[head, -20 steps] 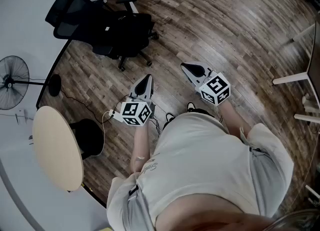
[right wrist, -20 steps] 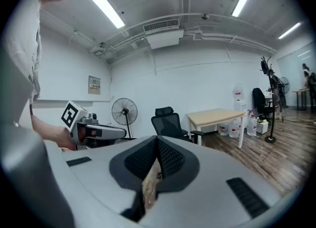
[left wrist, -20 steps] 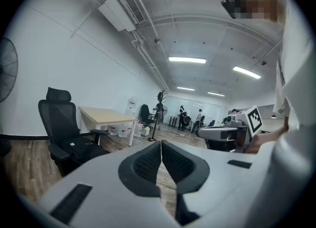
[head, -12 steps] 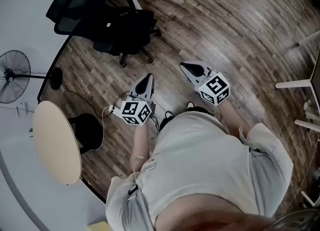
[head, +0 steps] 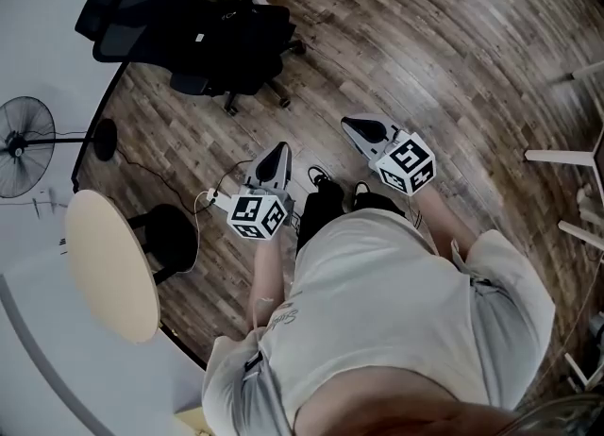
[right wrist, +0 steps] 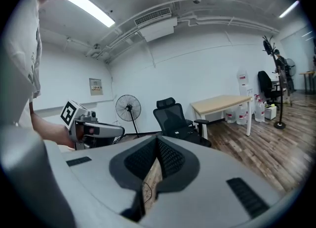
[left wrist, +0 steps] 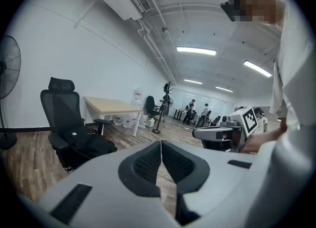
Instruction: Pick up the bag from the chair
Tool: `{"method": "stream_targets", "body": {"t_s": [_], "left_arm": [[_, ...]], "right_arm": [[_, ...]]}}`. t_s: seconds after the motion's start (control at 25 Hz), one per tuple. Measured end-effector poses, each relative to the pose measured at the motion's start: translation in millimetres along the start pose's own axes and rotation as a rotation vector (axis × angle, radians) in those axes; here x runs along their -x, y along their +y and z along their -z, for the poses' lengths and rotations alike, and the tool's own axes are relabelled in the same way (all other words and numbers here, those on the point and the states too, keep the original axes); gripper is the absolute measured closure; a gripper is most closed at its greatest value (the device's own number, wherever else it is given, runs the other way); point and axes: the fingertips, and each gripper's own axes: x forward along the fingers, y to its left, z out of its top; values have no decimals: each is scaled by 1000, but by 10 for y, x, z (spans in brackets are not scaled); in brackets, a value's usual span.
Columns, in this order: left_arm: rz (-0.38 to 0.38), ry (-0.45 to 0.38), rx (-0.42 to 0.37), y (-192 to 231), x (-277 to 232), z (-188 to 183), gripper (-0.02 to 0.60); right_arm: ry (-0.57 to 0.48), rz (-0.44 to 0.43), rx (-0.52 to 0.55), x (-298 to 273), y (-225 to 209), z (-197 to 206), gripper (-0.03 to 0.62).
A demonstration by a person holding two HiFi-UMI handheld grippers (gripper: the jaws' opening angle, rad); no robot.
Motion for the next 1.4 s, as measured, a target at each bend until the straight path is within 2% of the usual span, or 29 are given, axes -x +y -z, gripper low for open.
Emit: {"method": "stream_targets", "body": {"t_s": [0.2,0.32,0.44,0.68,0.8,0.88,1.0,1.2,1.4], "left_arm": [[29,-2,13,375,-326,-91,565],[62,-17,15,597,-530,-255,565],[96,-34,-19,813,-759,-494,565],[152,-16,-139,1257,-1062,-668,565],[166,8,-137,1483,-1216,-623,565],[170,16,-112,1613,-1288,-615,565],[186,36,-80,1717,-1385,-586,565],[226,82,-97,1747,-1716,-575,565],[199,77,-129,1802,-2100,-780,565]], "right_arm": [[19,38,4,-349,-260,-61,600],[23,72,17,-500,-389,-240,600],[19,100,32,-685,-557,-483,600],[-34,167,-91,-1066,-812,-729,600],[-45,190,-201,-1202,-926,-696,600],[-42,210,-208,-1275,-989,-706,600],[1,232,-163,-1346,-1052,-674,600],[2,250,-245,-1471,-1352,-625,600],[-17,234,-271,-1640,-1815,-628,600]]}}
